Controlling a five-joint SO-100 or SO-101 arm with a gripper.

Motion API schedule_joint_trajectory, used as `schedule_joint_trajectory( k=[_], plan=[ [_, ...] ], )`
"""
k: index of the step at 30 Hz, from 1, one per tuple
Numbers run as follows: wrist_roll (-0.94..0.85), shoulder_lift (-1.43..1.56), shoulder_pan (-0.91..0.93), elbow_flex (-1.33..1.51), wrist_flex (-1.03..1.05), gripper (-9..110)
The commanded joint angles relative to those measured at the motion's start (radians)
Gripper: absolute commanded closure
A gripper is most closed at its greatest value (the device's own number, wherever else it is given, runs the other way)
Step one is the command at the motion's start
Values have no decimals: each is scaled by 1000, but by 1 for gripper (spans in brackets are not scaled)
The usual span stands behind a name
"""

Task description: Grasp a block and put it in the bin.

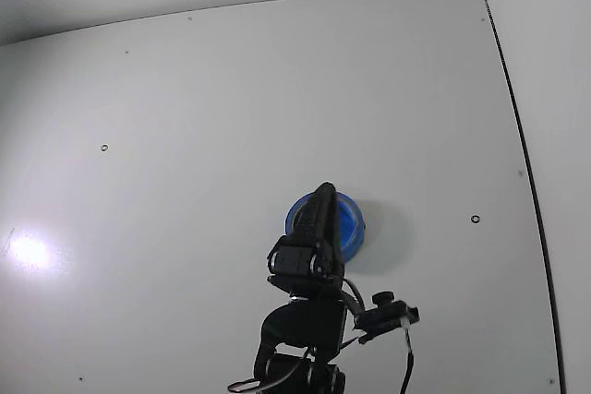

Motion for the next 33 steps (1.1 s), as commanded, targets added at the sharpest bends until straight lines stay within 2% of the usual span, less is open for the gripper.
schedule_joint_trajectory(
  k=[1, 5, 14, 24, 33],
  plan=[
    [0, -69, 6, 0, -8, 100],
    [11, -54, -5, 17, 26, 100],
    [-3, -58, -8, 189, 416, 100],
    [-178, -55, -147, 380, 523, 100],
    [-190, -55, -201, 442, 555, 102]
  ],
)
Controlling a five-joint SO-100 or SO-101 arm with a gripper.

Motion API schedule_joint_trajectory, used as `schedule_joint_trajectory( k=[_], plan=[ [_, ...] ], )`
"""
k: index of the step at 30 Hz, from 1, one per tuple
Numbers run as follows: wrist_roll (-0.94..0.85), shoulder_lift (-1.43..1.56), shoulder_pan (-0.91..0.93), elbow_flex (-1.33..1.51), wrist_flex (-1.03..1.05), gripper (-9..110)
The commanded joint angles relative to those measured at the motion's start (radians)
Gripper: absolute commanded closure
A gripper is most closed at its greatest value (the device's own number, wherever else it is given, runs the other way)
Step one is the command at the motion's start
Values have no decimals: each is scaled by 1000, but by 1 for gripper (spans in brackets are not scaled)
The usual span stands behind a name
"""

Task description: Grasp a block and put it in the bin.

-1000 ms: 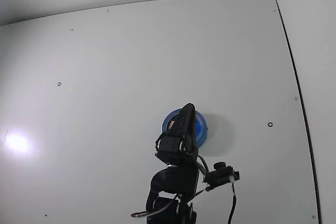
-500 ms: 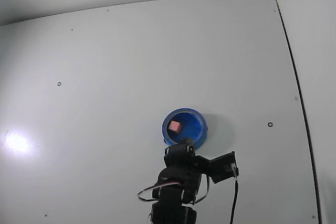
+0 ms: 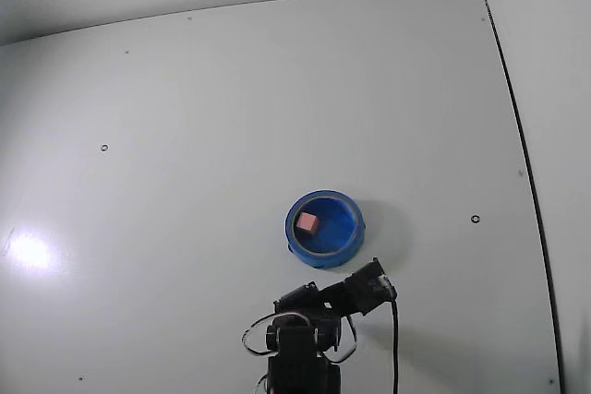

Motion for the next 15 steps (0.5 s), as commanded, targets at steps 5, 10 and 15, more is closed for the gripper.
schedule_joint_trajectory(
  k=[5, 10, 15],
  plan=[
    [-3, 8, -46, -20, 0, 102],
    [-5, 8, -48, -20, 0, 102],
    [0, 8, -49, -20, 0, 102]
  ],
)
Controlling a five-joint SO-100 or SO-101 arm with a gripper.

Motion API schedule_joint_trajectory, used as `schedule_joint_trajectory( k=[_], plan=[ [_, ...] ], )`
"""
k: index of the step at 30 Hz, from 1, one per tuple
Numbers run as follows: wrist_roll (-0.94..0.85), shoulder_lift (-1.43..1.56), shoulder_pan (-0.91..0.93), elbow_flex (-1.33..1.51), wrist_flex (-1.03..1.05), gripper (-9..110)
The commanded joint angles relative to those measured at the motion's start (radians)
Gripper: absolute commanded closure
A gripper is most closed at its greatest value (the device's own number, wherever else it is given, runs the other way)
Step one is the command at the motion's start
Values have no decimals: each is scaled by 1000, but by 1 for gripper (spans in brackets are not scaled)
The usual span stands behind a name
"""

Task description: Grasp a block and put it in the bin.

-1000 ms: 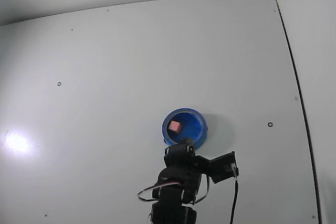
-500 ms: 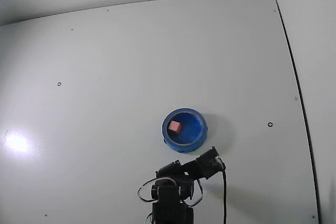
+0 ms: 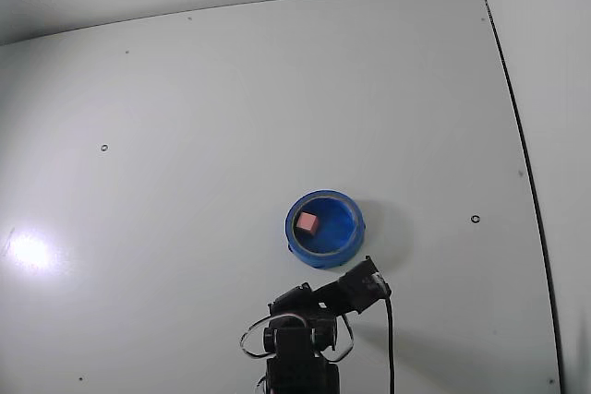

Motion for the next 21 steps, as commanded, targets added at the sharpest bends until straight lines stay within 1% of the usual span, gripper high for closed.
schedule_joint_trajectory(
  k=[1, 21],
  plan=[
    [0, 8, -12, -20, 0, 102],
    [2, 8, -11, -20, 0, 102]
  ],
)
